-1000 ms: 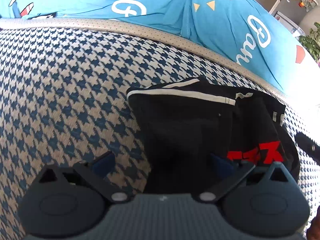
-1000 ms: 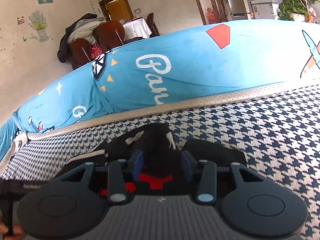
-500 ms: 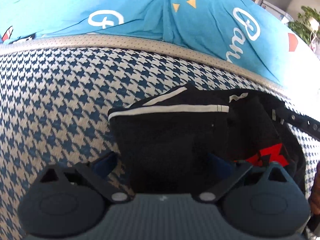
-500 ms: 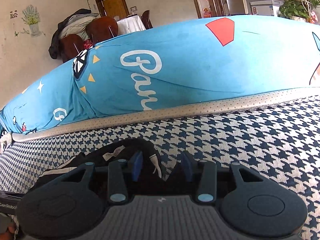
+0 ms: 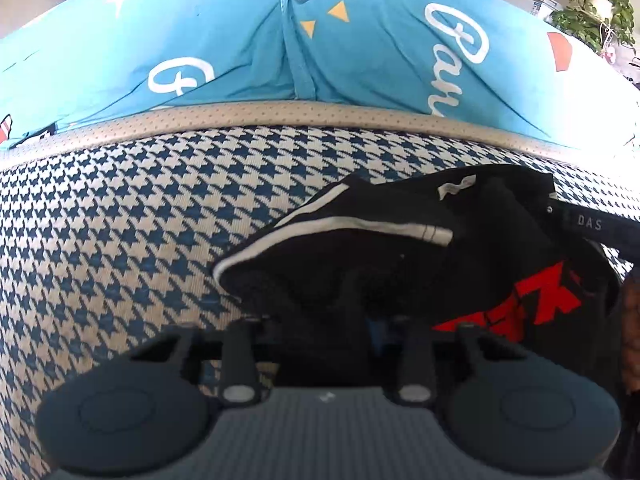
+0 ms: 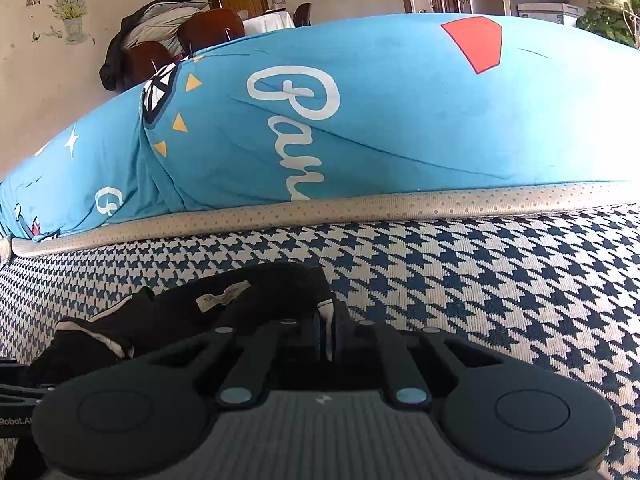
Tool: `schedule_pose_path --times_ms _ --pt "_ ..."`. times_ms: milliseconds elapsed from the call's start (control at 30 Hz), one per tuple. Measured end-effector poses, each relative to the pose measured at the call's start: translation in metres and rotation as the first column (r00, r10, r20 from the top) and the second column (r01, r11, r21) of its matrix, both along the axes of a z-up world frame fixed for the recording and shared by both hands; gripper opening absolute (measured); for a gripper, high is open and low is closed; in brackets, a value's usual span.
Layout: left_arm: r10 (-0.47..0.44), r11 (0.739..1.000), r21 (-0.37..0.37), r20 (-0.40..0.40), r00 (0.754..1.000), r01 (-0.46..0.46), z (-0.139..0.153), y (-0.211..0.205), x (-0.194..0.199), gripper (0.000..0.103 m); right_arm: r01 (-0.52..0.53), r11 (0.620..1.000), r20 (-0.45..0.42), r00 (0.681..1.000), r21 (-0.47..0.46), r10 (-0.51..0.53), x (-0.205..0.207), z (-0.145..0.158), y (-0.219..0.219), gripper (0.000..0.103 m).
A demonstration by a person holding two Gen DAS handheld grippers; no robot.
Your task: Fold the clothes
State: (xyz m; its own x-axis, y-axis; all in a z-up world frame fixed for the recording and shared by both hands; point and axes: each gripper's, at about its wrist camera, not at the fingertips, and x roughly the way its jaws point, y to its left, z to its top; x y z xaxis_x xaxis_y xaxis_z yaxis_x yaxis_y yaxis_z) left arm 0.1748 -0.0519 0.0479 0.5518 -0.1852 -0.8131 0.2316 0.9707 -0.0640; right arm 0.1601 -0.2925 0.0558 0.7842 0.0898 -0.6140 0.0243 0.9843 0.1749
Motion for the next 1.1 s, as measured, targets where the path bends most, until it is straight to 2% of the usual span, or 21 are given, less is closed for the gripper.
schedule_pose_path --times_ms 100,167,300,367,433,500,567,600,633,700,800,933,1100 --pt "0.008 0.997 0.071 0.059 0.998 -0.012 0.002 -0.008 -0.003 0.022 0.020 1.000 0.044 0.999 0.001 -0.020 0.000 0.010 -0.001 0.008" --pt "0.012 0.990 0.137 0.131 0.991 -0.030 0.006 -0.015 -0.005 0.020 0.036 0.999 0.079 0.996 0.005 -0.036 0.000 0.019 0.000 0.008" --pt "0.032 0.964 0.243 0.301 0.953 -0.109 0.020 -0.021 -0.002 0.019 0.044 0.999 0.193 0.980 0.020 -0.047 -0.003 0.043 0.006 0.008" --pt "0.052 0.957 0.253 0.338 0.940 -0.144 0.025 -0.019 0.006 0.020 0.046 0.998 0.245 0.968 0.034 -0.053 -0.003 0.052 0.010 0.008" --pt "0.090 0.937 0.289 0.342 0.936 -0.195 0.021 -0.017 0.018 0.022 0.045 0.998 0.246 0.968 0.052 -0.057 0.001 0.053 0.012 0.011" --pt "0.109 0.924 0.318 0.318 0.942 -0.214 0.014 -0.013 0.027 0.030 0.020 0.995 0.193 0.980 0.100 -0.039 0.006 0.049 0.009 0.026" --pt "0.116 0.917 0.341 0.271 0.956 -0.208 0.005 -0.010 0.034 0.056 0.013 0.993 0.168 0.985 0.113 -0.032 0.007 0.045 0.005 0.031" --pt "0.120 0.913 0.352 0.247 0.962 -0.204 0.001 -0.008 0.037 0.060 0.021 0.994 0.159 0.987 0.107 -0.038 0.007 0.044 0.002 0.031" --pt "0.132 0.921 0.330 0.232 0.964 -0.206 0.002 -0.005 0.038 0.062 0.032 0.994 0.150 0.988 0.104 -0.048 0.006 0.043 -0.002 0.031" --pt "0.161 0.936 0.275 0.217 0.963 -0.219 0.007 0.002 0.038 0.078 0.071 0.991 0.135 0.987 0.118 -0.087 0.004 0.043 -0.014 0.031" --pt "0.208 0.936 0.227 0.259 0.943 -0.269 0.024 0.010 0.034 0.089 0.128 0.984 0.114 0.983 0.120 -0.142 -0.003 0.041 -0.033 0.031" --pt "0.226 0.948 0.161 0.269 0.936 -0.275 0.040 0.014 0.026 0.094 0.207 0.975 0.055 0.976 0.081 -0.212 -0.011 0.036 -0.056 0.031" --pt "0.209 0.960 0.133 0.241 0.948 -0.246 0.035 0.009 0.012 0.096 0.237 0.966 -0.030 0.971 0.105 -0.235 -0.018 0.023 -0.081 0.034"
